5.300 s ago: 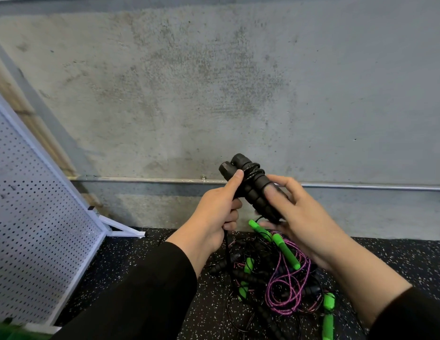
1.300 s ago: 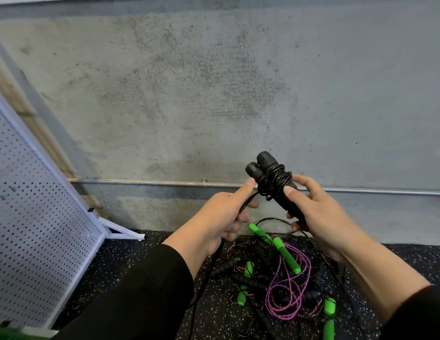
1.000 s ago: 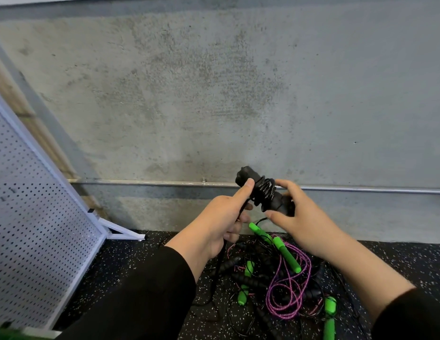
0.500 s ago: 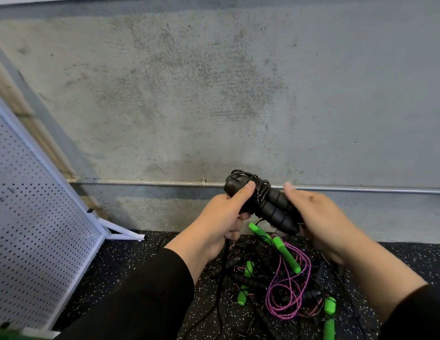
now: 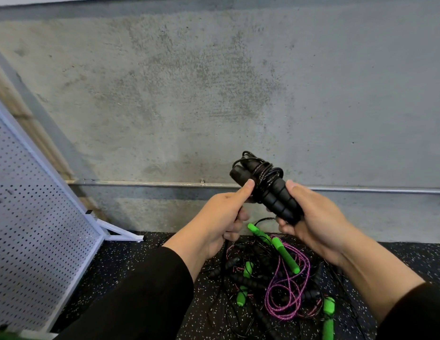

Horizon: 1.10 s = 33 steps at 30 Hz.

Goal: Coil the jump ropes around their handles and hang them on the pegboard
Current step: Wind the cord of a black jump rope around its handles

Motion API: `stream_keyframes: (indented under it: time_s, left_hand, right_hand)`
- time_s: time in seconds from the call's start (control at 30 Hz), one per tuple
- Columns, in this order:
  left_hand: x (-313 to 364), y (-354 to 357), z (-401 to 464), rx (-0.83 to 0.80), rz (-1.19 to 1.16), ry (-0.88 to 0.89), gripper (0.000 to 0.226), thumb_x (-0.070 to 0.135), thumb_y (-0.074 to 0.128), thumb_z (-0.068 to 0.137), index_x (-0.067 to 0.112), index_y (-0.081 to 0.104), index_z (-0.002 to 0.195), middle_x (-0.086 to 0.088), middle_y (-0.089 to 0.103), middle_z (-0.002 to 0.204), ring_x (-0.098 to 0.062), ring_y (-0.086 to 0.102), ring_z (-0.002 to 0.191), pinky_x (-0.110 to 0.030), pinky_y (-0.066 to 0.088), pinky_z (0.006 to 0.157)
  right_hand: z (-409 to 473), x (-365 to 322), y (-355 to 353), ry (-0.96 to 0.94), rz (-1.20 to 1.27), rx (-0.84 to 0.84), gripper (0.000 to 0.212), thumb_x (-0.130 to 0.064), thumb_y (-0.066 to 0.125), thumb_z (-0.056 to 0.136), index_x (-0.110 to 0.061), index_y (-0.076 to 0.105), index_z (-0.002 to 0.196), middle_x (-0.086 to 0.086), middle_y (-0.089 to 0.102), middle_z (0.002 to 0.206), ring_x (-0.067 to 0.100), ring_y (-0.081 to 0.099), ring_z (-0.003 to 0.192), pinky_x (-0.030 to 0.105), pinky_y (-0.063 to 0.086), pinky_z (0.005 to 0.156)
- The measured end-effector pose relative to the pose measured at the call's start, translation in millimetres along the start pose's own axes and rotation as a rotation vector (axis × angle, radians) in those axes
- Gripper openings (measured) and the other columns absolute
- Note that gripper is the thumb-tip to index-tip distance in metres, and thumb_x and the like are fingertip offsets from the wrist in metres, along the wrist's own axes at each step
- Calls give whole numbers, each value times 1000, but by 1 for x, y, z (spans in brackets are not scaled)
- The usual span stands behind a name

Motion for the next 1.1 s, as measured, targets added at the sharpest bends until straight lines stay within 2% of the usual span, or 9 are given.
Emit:
stream_keyframes:
  time_s: [0.2,0.33,0.43,0.57,0.7,0.8,0.87,1.0,1.1]
  left_hand:
    - [-4,7,-2,-47,32,-58,74,76,51,87,11,68,117,9,46,60,-6,23,42,-22,17,42]
    - [-7,9,-3,-43,51,-79,78,79,53,85,8,63,116,6,50,65,-6,25,44,-21,18,42]
    - [-8,9,-2,-33,16,-86,75,81,53,83,11,60,111,4,52,65,-7,24,44,-21,17,43]
    - [-9,6,-1,0,-15,-72,77,83,56,77,12,65,107,3,52,68,-7,24,45,-21,17,42]
    - [-11,5,-1,40,-55,-58,65,79,62,77,16,65,93,1,49,69,-8,23,46,-22,16,44]
    - [-7,6,-2,20,-94,-26,50,70,65,84,21,64,81,3,46,63,-8,23,46,-24,13,47]
    - [-2,7,-2,-17,-89,8,43,65,65,87,24,61,76,4,42,63,-8,22,46,-24,13,46]
    - [3,12,-4,-71,-63,53,41,62,63,89,24,53,74,4,39,64,-9,21,48,-24,14,46]
    - [2,12,-5,-73,-4,47,42,62,63,89,23,52,77,3,39,65,-8,23,46,-24,15,45]
  right_hand:
    - [2,-19,-18,-192,-530,215,30,-37,49,105,-31,56,133,3,69,98,14,56,66,35,52,64]
    - [0,-14,-3,-230,-758,159,37,-34,56,102,-35,46,137,3,68,99,0,54,59,14,41,55]
    - [-1,-12,7,-274,-814,144,45,-29,67,96,-35,46,136,-4,65,105,5,61,87,7,43,69]
    - [0,-13,11,-340,-935,106,50,-32,79,85,-46,47,121,-9,57,110,13,56,107,29,44,92]
    - [-6,-15,23,-426,-1059,86,55,-35,84,79,-43,50,122,-18,48,108,10,49,109,23,36,90]
    - [-8,-17,20,-403,-983,78,58,-43,83,78,-46,48,125,-18,51,114,-1,53,106,13,38,86]
    - [-7,-15,12,-279,-764,78,59,-49,77,82,-45,46,132,-13,60,114,-4,63,95,12,45,80]
    - [-8,11,10,123,-200,-106,52,-45,69,83,-17,63,127,18,68,116,27,70,88,36,62,72]
    - [-13,16,12,198,-114,-193,45,-32,71,85,-3,64,119,24,66,100,31,66,75,32,62,65]
Point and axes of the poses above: each hand's wrist, its own z-axis towards the middle knuckle, its own y-axis out of the palm, x = y × z, the point moved 7 cm from there along z, towards the middle knuckle
